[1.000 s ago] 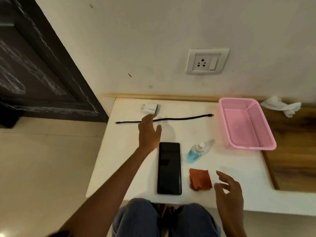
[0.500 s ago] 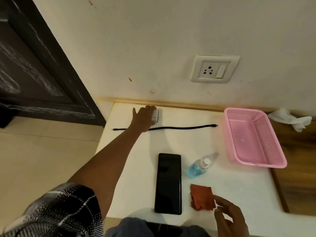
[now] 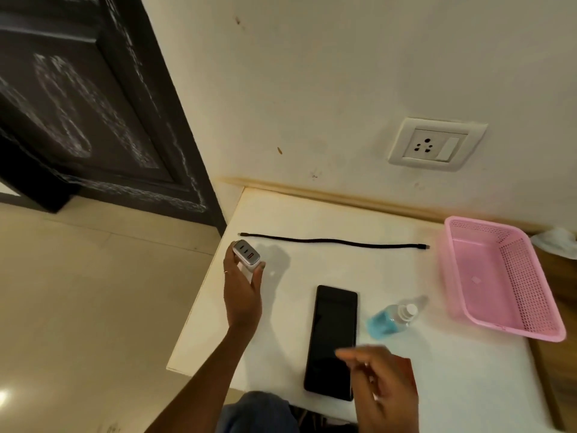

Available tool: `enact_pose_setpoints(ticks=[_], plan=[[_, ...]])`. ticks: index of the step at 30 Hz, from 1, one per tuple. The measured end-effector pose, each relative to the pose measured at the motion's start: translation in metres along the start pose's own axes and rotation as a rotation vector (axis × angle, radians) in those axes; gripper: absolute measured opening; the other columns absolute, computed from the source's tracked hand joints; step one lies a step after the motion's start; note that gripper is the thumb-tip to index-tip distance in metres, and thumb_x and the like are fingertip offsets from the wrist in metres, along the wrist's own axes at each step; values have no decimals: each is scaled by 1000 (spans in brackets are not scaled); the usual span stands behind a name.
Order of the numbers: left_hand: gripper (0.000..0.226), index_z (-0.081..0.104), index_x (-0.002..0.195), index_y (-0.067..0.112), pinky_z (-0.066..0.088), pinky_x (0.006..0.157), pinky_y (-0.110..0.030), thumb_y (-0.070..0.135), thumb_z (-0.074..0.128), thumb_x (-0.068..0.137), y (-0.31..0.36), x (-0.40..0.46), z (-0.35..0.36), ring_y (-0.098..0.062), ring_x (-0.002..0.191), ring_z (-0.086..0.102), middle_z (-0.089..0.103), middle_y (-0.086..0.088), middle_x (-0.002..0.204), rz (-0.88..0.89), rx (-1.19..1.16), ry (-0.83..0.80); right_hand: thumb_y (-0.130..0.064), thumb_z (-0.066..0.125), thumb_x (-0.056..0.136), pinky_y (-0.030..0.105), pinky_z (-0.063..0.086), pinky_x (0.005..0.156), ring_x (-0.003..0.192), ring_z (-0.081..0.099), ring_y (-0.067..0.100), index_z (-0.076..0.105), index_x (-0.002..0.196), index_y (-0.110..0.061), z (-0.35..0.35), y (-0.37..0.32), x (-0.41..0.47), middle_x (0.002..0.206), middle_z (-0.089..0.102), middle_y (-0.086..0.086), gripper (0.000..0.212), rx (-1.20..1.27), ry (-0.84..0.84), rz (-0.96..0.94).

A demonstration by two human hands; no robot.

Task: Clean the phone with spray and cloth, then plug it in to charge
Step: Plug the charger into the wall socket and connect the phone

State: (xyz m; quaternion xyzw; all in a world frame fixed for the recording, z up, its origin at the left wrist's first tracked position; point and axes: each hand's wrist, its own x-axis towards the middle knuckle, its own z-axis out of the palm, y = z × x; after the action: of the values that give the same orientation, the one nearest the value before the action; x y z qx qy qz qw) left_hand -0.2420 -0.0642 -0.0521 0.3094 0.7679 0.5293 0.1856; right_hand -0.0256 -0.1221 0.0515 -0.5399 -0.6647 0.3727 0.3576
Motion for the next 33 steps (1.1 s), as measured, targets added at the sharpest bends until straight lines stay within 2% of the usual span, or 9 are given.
enact_pose_setpoints(ticks=[3, 6, 9, 11, 18, 23, 26, 30, 33], plan=[[63, 27, 141, 31, 36, 94, -19, 40, 57, 86, -3, 5, 1, -5, 120, 42, 46, -1, 142, -23, 27, -43, 11, 60, 81, 8, 47, 73, 84, 61, 1, 67, 83, -19, 22, -19, 36, 83, 67, -10, 31, 69, 26, -82], [63, 27, 139, 36, 36, 101, -28, 37, 61, 86, -9, 14, -2, -15, 127, 44, 44, -1, 143, -48, 35, -40, 4, 57, 86, 9, 47, 72, 85, 60, -3, 62, 84, -28, 56, -39, 84, 86, 64, -17, 33, 152, -18, -79], [69, 24, 142, 31, 33, 111, -48, 46, 57, 84, -11, 22, -8, -29, 138, 35, 37, -2, 149, -153, 11, -6, -1, 55, 88, 4, 43, 71, 85, 59, -1, 67, 91, -17, 100, -47, 133, 93, 67, -7, 20, 163, -152, -95], [73, 23, 142, 32, 33, 111, -51, 53, 53, 79, -9, 24, -7, -30, 138, 35, 36, -1, 150, -183, -3, 6, -2, 54, 89, 3, 42, 72, 87, 59, 5, 68, 96, -8, 128, -47, 170, 99, 68, 3, 16, 113, -250, -99], [80, 24, 142, 32, 33, 110, -55, 64, 42, 71, -8, 25, -5, -30, 136, 37, 35, -2, 151, -216, -2, 6, -19, 72, 80, 34, 48, 87, 101, 58, 23, 68, 105, -8, 204, -23, 232, 109, 62, 10, 28, -412, -611, -196], [78, 22, 143, 32, 34, 109, -55, 63, 40, 74, -9, 27, -7, -30, 139, 34, 33, 0, 152, -212, 49, -20, -12, 67, 82, 39, 51, 77, 91, 58, 25, 67, 86, -7, 214, -14, 229, 94, 63, 10, 7, -486, -559, -223], [77, 22, 143, 33, 34, 109, -57, 62, 42, 75, -8, 28, -9, -30, 140, 31, 32, 1, 153, -200, 49, -27, -10, 57, 88, 37, 50, 74, 84, 62, 27, 61, 86, -8, 203, -20, 229, 91, 67, 10, 5, -360, -532, -119], [76, 18, 145, 37, 24, 111, -54, 62, 43, 77, -6, 29, -9, -29, 145, 19, 25, 4, 156, -199, 82, -45, -7, 58, 84, 10, 44, 51, 57, 64, 17, 59, 82, -11, 169, -41, 228, 83, 69, 11, 5, -73, -404, -45], [76, 16, 146, 37, 18, 113, -53, 60, 43, 79, -5, 29, -9, -28, 147, 10, 21, 7, 158, -177, 101, -61, -6, 64, 83, 12, 49, 57, 58, 62, 8, 68, 89, -8, 147, -54, 215, 80, 69, 7, 8, -23, -403, -101]])
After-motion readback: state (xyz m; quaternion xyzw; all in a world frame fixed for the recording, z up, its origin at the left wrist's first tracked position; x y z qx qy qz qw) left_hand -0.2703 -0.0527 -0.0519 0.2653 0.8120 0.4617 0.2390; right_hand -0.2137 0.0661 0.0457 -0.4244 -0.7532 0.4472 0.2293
